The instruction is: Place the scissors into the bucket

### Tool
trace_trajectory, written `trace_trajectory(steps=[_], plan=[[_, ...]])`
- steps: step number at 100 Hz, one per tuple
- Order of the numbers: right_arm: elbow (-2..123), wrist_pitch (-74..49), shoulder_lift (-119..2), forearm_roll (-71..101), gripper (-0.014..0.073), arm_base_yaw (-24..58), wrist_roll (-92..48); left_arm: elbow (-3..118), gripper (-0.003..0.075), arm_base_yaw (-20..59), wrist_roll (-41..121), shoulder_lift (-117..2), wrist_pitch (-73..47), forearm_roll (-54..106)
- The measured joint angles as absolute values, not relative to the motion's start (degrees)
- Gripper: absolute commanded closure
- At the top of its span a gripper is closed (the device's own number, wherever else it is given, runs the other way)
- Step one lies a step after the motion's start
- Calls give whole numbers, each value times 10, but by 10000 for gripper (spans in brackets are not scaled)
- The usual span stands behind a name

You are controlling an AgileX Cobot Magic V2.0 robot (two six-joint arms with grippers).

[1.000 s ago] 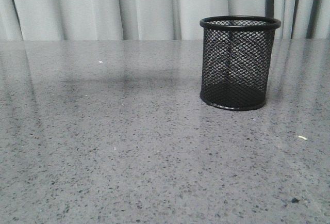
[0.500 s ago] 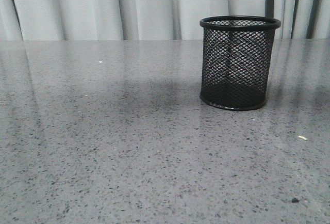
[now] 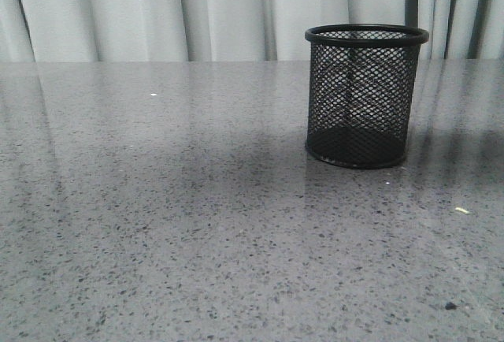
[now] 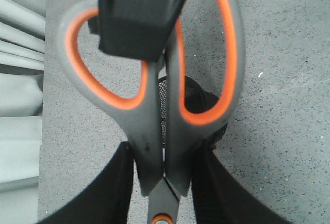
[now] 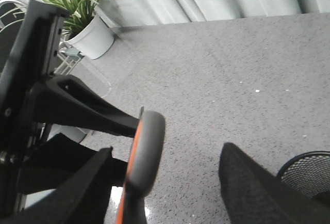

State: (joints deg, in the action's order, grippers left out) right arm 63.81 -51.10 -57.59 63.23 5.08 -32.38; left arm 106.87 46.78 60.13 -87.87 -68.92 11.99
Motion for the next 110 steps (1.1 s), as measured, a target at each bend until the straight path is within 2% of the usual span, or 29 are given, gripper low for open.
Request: trace_trajectory(steps=[22, 29, 53, 59, 68, 89, 98, 110], plan=[[638, -524, -594, 641, 214, 51, -327, 1069, 739, 469, 601, -879, -687, 120], [638, -526, -596, 644, 290, 51, -331, 1069, 739, 469, 601, -879, -686, 120], [638, -538, -597, 663, 631, 52, -338, 1069, 735, 469, 601, -879, -681, 117], [641, -540, -597, 672, 666, 53, -338, 1069, 716, 469, 601, -879, -679, 117], [642, -542, -597, 673, 666, 53, -338, 1069, 638, 469, 601, -879, -679, 116], [642, -543, -597, 666, 666, 53, -347, 1078, 353, 469, 595, -879, -681, 116], [642, -544, -600, 651, 666, 53, -355, 1093, 298, 469, 574, -875, -674, 117], [643, -544, -600, 632, 666, 53, -360, 1108, 296, 469, 528, -866, -674, 103]])
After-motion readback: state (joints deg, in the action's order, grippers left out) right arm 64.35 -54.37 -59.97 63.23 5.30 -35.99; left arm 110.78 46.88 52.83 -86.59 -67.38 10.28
